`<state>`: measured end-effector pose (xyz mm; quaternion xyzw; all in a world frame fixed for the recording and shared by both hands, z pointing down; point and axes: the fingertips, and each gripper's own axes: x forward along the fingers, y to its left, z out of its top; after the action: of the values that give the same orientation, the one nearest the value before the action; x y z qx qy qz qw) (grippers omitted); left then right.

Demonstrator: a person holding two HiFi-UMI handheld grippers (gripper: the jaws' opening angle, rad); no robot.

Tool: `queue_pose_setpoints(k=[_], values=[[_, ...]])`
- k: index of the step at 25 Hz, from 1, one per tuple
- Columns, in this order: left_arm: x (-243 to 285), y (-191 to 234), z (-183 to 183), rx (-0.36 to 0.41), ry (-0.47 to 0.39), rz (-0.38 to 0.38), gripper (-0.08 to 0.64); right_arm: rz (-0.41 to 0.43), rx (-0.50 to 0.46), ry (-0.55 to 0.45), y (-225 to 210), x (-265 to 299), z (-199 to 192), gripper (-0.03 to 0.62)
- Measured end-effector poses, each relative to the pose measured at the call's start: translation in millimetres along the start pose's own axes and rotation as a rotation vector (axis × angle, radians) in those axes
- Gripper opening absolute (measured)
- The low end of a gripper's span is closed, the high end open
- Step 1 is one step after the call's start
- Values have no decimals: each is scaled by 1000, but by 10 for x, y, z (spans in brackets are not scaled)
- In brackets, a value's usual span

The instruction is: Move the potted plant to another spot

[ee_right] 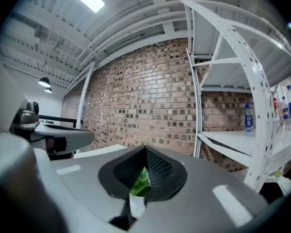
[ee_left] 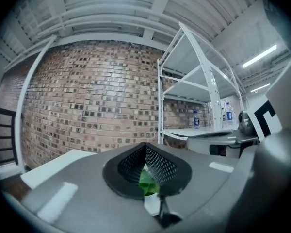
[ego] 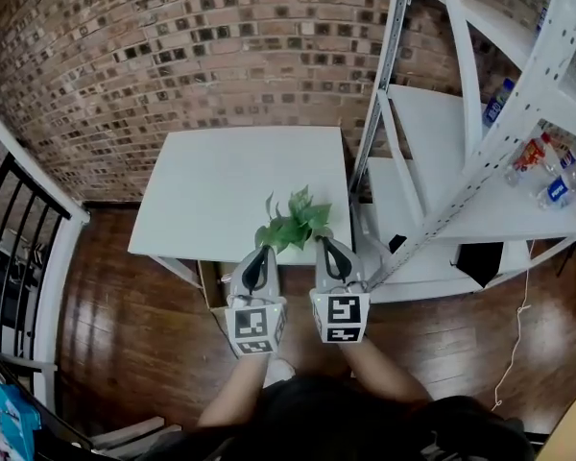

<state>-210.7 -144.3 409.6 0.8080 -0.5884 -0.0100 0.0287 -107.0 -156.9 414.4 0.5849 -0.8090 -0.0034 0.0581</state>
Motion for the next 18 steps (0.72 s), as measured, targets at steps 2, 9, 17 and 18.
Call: queue_pose_setpoints(k=[2, 9, 17, 18], values=[[-40, -79, 30, 4, -3, -6, 17, 14, -4, -2, 19, -85, 20, 2], [-107, -253, 64, 31, -10, 1, 16, 43, -33, -1, 62, -214, -11, 2], [-124, -315, 15, 44, 7, 11, 16, 68, -21, -12, 48, -303, 19, 2], [-111, -325, 9, 44, 9, 12, 16, 71, -19, -12, 40, -300, 21, 2]])
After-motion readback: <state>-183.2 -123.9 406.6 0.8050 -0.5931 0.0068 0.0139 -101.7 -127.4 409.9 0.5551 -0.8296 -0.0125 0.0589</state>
